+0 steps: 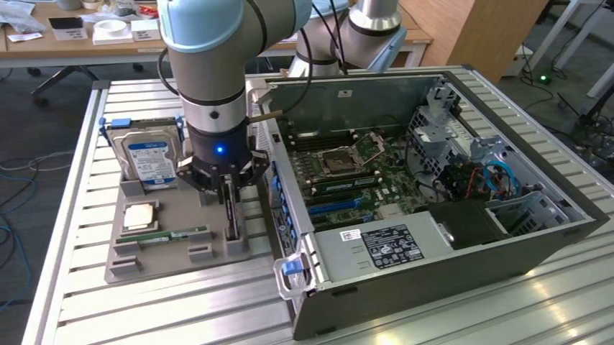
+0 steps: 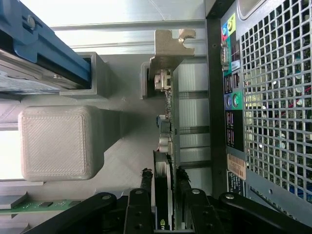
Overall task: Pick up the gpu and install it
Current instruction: 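Pick up the gpu and move the gpu toward the slot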
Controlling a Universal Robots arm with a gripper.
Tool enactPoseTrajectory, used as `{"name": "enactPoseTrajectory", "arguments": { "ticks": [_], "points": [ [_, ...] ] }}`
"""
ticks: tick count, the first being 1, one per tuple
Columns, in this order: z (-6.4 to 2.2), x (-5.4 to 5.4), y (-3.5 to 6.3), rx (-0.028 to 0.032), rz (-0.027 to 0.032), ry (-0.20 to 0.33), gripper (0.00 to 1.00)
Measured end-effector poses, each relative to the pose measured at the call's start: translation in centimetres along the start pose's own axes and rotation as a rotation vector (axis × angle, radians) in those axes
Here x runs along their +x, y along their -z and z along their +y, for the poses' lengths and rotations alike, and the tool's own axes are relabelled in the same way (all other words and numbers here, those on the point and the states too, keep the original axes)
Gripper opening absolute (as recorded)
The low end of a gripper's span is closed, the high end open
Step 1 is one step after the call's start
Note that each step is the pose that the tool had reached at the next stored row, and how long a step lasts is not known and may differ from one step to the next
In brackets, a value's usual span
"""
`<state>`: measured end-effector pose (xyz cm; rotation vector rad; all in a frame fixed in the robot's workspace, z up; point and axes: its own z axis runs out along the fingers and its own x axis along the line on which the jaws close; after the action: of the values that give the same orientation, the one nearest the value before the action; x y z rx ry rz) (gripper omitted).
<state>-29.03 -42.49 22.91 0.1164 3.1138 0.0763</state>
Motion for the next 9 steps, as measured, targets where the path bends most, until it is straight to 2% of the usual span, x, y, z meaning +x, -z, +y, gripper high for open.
{"name": "enactPoseTrajectory", "arguments": {
  "ticks": [9],
  "points": [
    [-0.08,-0.1,0.0,0.0,-0.0001,0.0,0.33]
  ]
}}
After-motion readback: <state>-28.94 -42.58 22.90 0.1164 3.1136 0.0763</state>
